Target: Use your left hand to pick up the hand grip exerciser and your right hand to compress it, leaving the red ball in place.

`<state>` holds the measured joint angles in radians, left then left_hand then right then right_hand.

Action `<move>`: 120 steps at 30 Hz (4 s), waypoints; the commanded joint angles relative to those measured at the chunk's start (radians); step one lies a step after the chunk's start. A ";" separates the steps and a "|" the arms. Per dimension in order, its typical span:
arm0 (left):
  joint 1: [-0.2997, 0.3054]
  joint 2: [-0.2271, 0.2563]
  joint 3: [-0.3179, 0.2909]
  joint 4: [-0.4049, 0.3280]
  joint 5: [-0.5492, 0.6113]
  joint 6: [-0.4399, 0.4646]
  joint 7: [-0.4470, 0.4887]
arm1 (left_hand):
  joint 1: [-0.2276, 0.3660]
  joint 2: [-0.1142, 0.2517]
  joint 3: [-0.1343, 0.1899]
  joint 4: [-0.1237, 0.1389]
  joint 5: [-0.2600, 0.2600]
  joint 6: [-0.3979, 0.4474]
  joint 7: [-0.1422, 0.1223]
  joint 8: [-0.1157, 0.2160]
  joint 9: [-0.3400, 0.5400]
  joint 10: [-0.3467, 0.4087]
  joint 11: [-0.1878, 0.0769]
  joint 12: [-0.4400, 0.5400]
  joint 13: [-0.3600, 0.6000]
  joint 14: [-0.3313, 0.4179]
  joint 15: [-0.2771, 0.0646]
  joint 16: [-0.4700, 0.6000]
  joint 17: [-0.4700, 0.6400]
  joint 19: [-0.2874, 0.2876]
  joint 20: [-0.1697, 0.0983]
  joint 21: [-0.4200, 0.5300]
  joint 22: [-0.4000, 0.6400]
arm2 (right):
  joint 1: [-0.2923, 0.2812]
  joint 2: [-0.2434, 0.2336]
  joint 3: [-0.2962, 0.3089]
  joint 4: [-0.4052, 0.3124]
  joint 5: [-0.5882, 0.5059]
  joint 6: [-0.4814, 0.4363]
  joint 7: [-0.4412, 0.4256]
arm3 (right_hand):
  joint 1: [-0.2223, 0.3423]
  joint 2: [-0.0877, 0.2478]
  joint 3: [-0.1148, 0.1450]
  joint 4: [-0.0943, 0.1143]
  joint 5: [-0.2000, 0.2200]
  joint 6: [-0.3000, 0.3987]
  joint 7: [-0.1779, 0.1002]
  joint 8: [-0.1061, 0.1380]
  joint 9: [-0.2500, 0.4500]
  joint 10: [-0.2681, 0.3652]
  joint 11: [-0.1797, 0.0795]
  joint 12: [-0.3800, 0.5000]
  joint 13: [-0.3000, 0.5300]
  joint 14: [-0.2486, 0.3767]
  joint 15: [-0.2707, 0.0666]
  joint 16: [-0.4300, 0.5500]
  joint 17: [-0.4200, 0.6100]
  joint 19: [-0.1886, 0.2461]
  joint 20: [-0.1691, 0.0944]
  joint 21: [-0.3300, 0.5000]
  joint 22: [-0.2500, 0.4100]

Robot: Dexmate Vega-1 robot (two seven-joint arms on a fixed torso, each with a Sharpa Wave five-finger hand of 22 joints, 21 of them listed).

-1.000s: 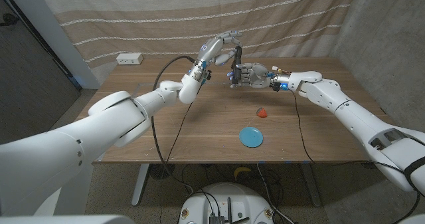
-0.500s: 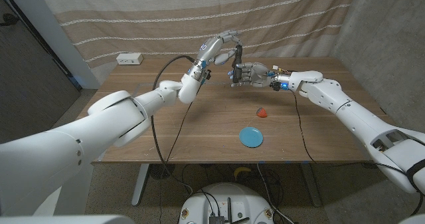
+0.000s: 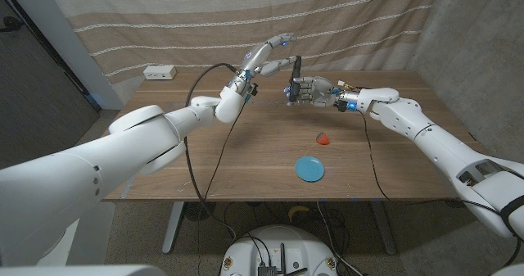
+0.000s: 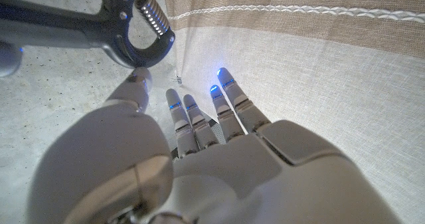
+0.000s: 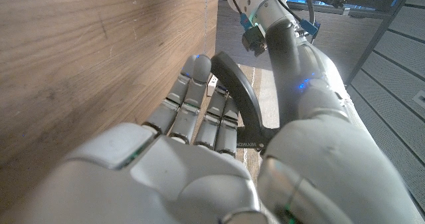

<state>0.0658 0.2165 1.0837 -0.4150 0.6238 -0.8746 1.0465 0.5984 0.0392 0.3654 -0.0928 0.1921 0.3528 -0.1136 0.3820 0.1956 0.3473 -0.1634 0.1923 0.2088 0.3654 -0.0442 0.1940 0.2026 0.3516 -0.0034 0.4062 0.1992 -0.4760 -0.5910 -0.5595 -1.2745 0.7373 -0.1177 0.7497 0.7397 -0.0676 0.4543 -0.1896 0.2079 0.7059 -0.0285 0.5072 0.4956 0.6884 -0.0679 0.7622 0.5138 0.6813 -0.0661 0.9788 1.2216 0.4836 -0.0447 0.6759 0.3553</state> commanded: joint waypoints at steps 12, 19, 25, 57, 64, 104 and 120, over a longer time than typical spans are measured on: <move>0.144 -0.124 -0.489 0.049 -1.106 -0.226 -1.180 | -0.188 0.075 -0.018 0.088 -0.009 0.026 0.049 -0.039 -0.010 0.008 0.087 0.016 -0.001 0.008 -0.044 0.016 0.007 -0.004 0.028 -0.003 0.009 | -0.006 0.022 0.020 0.051 0.008 0.052 -0.004 | 0.262 0.245 0.068 0.044 0.024 0.051 0.062 0.042 0.051 0.148 -0.031 0.045 0.378 0.058 -0.148 0.047 0.012 0.057 -0.062 0.077 0.004; 0.163 -0.170 -0.645 0.059 -1.197 -0.176 -1.321 | -0.201 0.083 -0.017 0.094 -0.009 0.033 0.056 -0.043 -0.011 0.008 0.095 0.017 -0.001 0.009 -0.044 0.016 0.006 -0.002 0.027 -0.002 0.009 | -0.021 0.033 0.037 0.061 0.017 0.088 -0.017 | 0.283 0.223 0.048 0.027 0.066 0.057 0.086 0.059 0.089 0.145 -0.019 0.086 0.439 0.075 -0.142 0.108 0.018 0.114 -0.091 0.134 0.001; 0.170 -0.192 -0.728 0.062 -1.226 -0.141 -1.378 | -0.209 0.089 -0.015 0.097 -0.009 0.037 0.060 -0.045 -0.011 0.009 0.098 0.018 -0.001 0.011 -0.042 0.016 0.005 0.000 0.027 -0.001 0.009 | -0.015 0.050 0.040 0.094 0.023 0.112 0.000 | 0.314 0.221 0.040 0.019 0.100 0.060 0.101 0.062 0.101 0.135 -0.006 0.100 0.465 0.093 -0.144 0.156 0.018 0.163 -0.123 0.179 -0.002; 0.167 -0.225 -0.840 0.065 -1.192 -0.066 -1.429 | -0.234 0.105 -0.004 0.100 -0.009 0.053 0.073 -0.059 -0.010 0.009 0.103 0.021 -0.002 0.009 -0.039 0.013 0.001 -0.002 0.028 -0.001 0.009 | -0.046 0.089 0.080 0.134 0.033 0.227 -0.029 | 0.571 0.192 0.010 0.015 0.197 0.049 0.138 0.010 0.112 0.122 0.027 0.133 0.559 0.227 -0.151 0.403 0.019 0.311 -0.179 0.437 0.001; 0.164 -0.227 -0.851 0.065 -1.194 -0.055 -1.440 | -0.239 0.107 -0.001 0.099 -0.009 0.062 0.076 -0.060 -0.010 0.008 0.103 0.021 -0.002 0.007 -0.039 0.011 -0.001 -0.003 0.028 -0.001 0.008 | -0.051 0.094 0.083 0.136 0.026 0.245 -0.049 | 0.592 0.185 0.010 0.019 0.194 0.059 0.129 -0.016 0.087 0.115 0.023 0.133 0.573 0.256 -0.150 0.425 0.017 0.326 -0.179 0.461 -0.013; 0.169 -0.220 -0.883 0.062 -1.223 -0.050 -1.483 | -0.255 0.113 0.018 0.090 -0.007 0.077 0.081 -0.077 -0.008 0.006 0.103 0.021 -0.003 0.004 -0.038 0.008 -0.005 -0.006 0.028 -0.002 0.007 | -0.048 0.135 0.084 0.172 0.013 0.302 -0.086 | 0.651 0.162 0.022 0.028 0.186 0.139 0.125 -0.122 -0.033 0.115 0.020 0.140 0.627 0.319 -0.149 0.465 0.014 0.372 -0.180 0.548 -0.095; 0.211 -0.172 -0.832 0.004 -1.256 -0.003 -1.479 | -0.276 0.108 0.038 0.075 -0.007 0.013 0.056 -0.131 -0.008 -0.068 0.130 0.001 -0.004 -0.035 -0.002 -0.004 -0.007 -0.031 0.043 -0.011 0.007 | -0.090 0.107 0.115 0.090 -0.003 0.353 -0.178 | 0.652 0.160 0.023 0.031 0.187 0.143 0.124 -0.133 -0.031 0.115 0.014 0.134 0.629 0.321 -0.149 0.467 0.014 0.368 -0.180 0.566 -0.113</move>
<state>0.2478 0.0109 0.2155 -0.3677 -0.6101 -0.9100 -0.4318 0.3331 0.1487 0.3936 -0.0142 0.1853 0.3759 -0.0554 0.2585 0.1865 0.2900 -0.0350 0.1958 0.2047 0.3394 -0.0429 0.1922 0.1953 0.3270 0.0357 0.3990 0.2048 -0.5377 -0.4676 -0.4666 -1.1340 0.7461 0.2008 0.6366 0.9781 -0.3062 0.4682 -0.1598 0.3861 0.8434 0.0941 0.3771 0.4616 0.7862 -0.0378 0.9011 0.9645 0.9437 -0.0823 1.4406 1.2358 0.8490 -0.1020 1.2346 0.2418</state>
